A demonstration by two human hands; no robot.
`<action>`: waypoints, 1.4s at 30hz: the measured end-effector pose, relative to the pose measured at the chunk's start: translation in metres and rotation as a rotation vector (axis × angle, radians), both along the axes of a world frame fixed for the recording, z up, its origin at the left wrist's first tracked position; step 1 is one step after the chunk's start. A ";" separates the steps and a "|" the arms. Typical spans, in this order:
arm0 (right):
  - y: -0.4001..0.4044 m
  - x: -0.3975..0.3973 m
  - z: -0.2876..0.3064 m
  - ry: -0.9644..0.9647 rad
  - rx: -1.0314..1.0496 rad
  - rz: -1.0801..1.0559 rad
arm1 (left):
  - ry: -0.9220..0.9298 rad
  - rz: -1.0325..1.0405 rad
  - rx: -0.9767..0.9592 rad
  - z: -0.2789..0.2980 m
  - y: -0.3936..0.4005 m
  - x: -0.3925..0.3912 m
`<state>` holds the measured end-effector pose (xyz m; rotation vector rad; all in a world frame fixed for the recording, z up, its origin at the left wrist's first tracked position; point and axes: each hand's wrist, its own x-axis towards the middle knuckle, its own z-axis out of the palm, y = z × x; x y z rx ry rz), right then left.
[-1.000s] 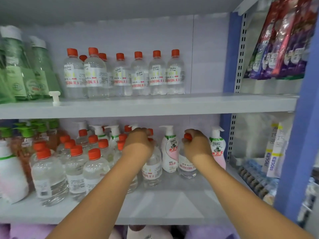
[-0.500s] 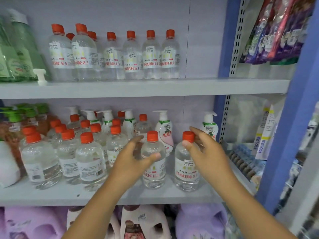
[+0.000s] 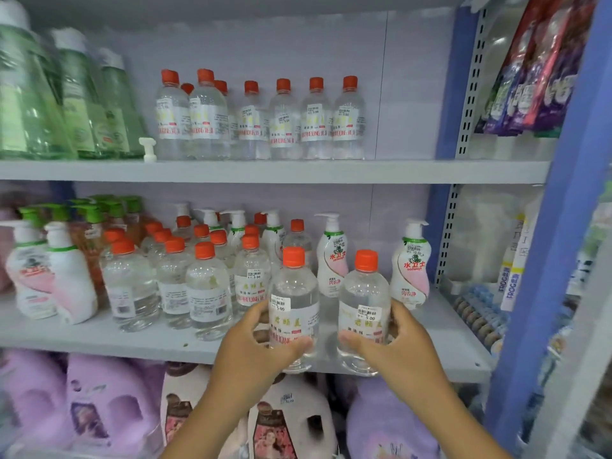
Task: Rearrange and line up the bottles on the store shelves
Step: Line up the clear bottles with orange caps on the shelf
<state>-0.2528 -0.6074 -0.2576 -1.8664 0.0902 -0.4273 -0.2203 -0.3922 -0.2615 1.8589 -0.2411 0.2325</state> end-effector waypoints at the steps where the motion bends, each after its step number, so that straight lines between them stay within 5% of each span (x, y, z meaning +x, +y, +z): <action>1: 0.004 -0.010 0.008 -0.023 0.005 0.025 | -0.027 0.002 -0.033 0.008 0.007 -0.014; 9: 0.044 -0.068 0.158 -0.257 -0.051 0.291 | -0.313 -0.050 -0.089 0.165 0.059 -0.077; 13: 0.065 -0.042 0.238 -0.456 -0.081 0.243 | -0.435 0.122 0.064 0.242 0.078 -0.035; 17: 0.078 0.025 0.289 -0.403 -0.113 0.183 | -0.387 0.141 0.195 0.293 0.092 0.038; 26: 0.105 0.158 0.284 -0.052 -0.215 0.038 | -0.134 -0.003 0.461 0.308 0.099 0.179; 39: 0.090 0.246 0.286 0.106 -0.539 0.029 | -0.108 -0.036 0.902 0.327 0.083 0.236; 42: 0.087 0.242 0.300 0.178 -0.634 0.059 | -0.293 0.034 0.798 0.362 0.094 0.233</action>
